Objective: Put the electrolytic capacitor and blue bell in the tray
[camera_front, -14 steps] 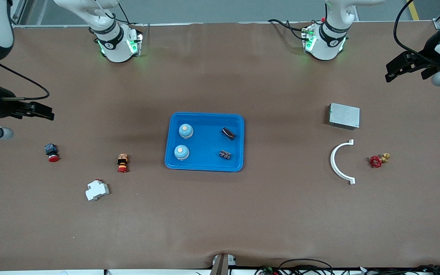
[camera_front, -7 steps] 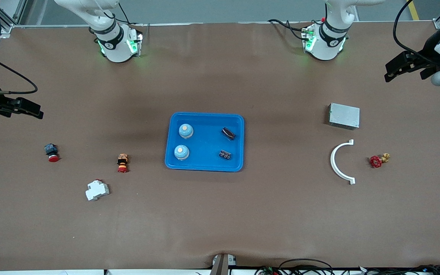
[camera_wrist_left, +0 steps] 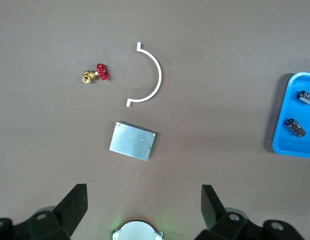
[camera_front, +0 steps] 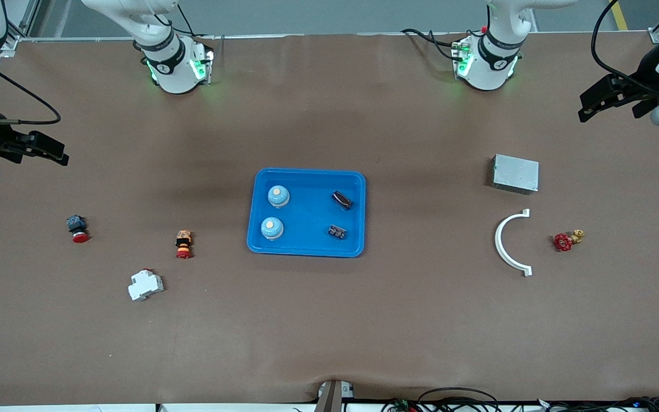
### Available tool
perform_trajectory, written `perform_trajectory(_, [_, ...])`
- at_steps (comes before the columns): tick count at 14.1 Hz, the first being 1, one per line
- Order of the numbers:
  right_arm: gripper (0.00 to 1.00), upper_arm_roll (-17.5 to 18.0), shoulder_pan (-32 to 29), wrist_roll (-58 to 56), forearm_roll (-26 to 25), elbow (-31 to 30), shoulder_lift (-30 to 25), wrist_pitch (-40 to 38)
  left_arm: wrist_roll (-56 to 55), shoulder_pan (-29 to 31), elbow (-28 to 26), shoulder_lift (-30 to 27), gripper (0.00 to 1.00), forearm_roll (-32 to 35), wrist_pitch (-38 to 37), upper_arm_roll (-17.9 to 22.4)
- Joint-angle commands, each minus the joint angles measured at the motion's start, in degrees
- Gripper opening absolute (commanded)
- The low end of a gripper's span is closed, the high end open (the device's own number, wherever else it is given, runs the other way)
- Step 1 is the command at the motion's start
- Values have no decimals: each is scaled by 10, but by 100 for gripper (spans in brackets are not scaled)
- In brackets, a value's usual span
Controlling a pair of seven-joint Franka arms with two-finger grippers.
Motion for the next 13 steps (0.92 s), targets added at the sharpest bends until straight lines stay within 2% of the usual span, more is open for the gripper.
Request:
perform_trajectory(1, [100,7,-21,-7,12,18,-5,1,10,4,9,-1,100,-14,-4,1])
perform_trajectory(11, [100,8,-20,-3,11,22,-1,2,10,2,9,-1,100,-14,-5,0])
perform_trajectory(13, [100,-9,1,-3,11,26,-2,2,10,3,9,-1,100,-14,-5,0])
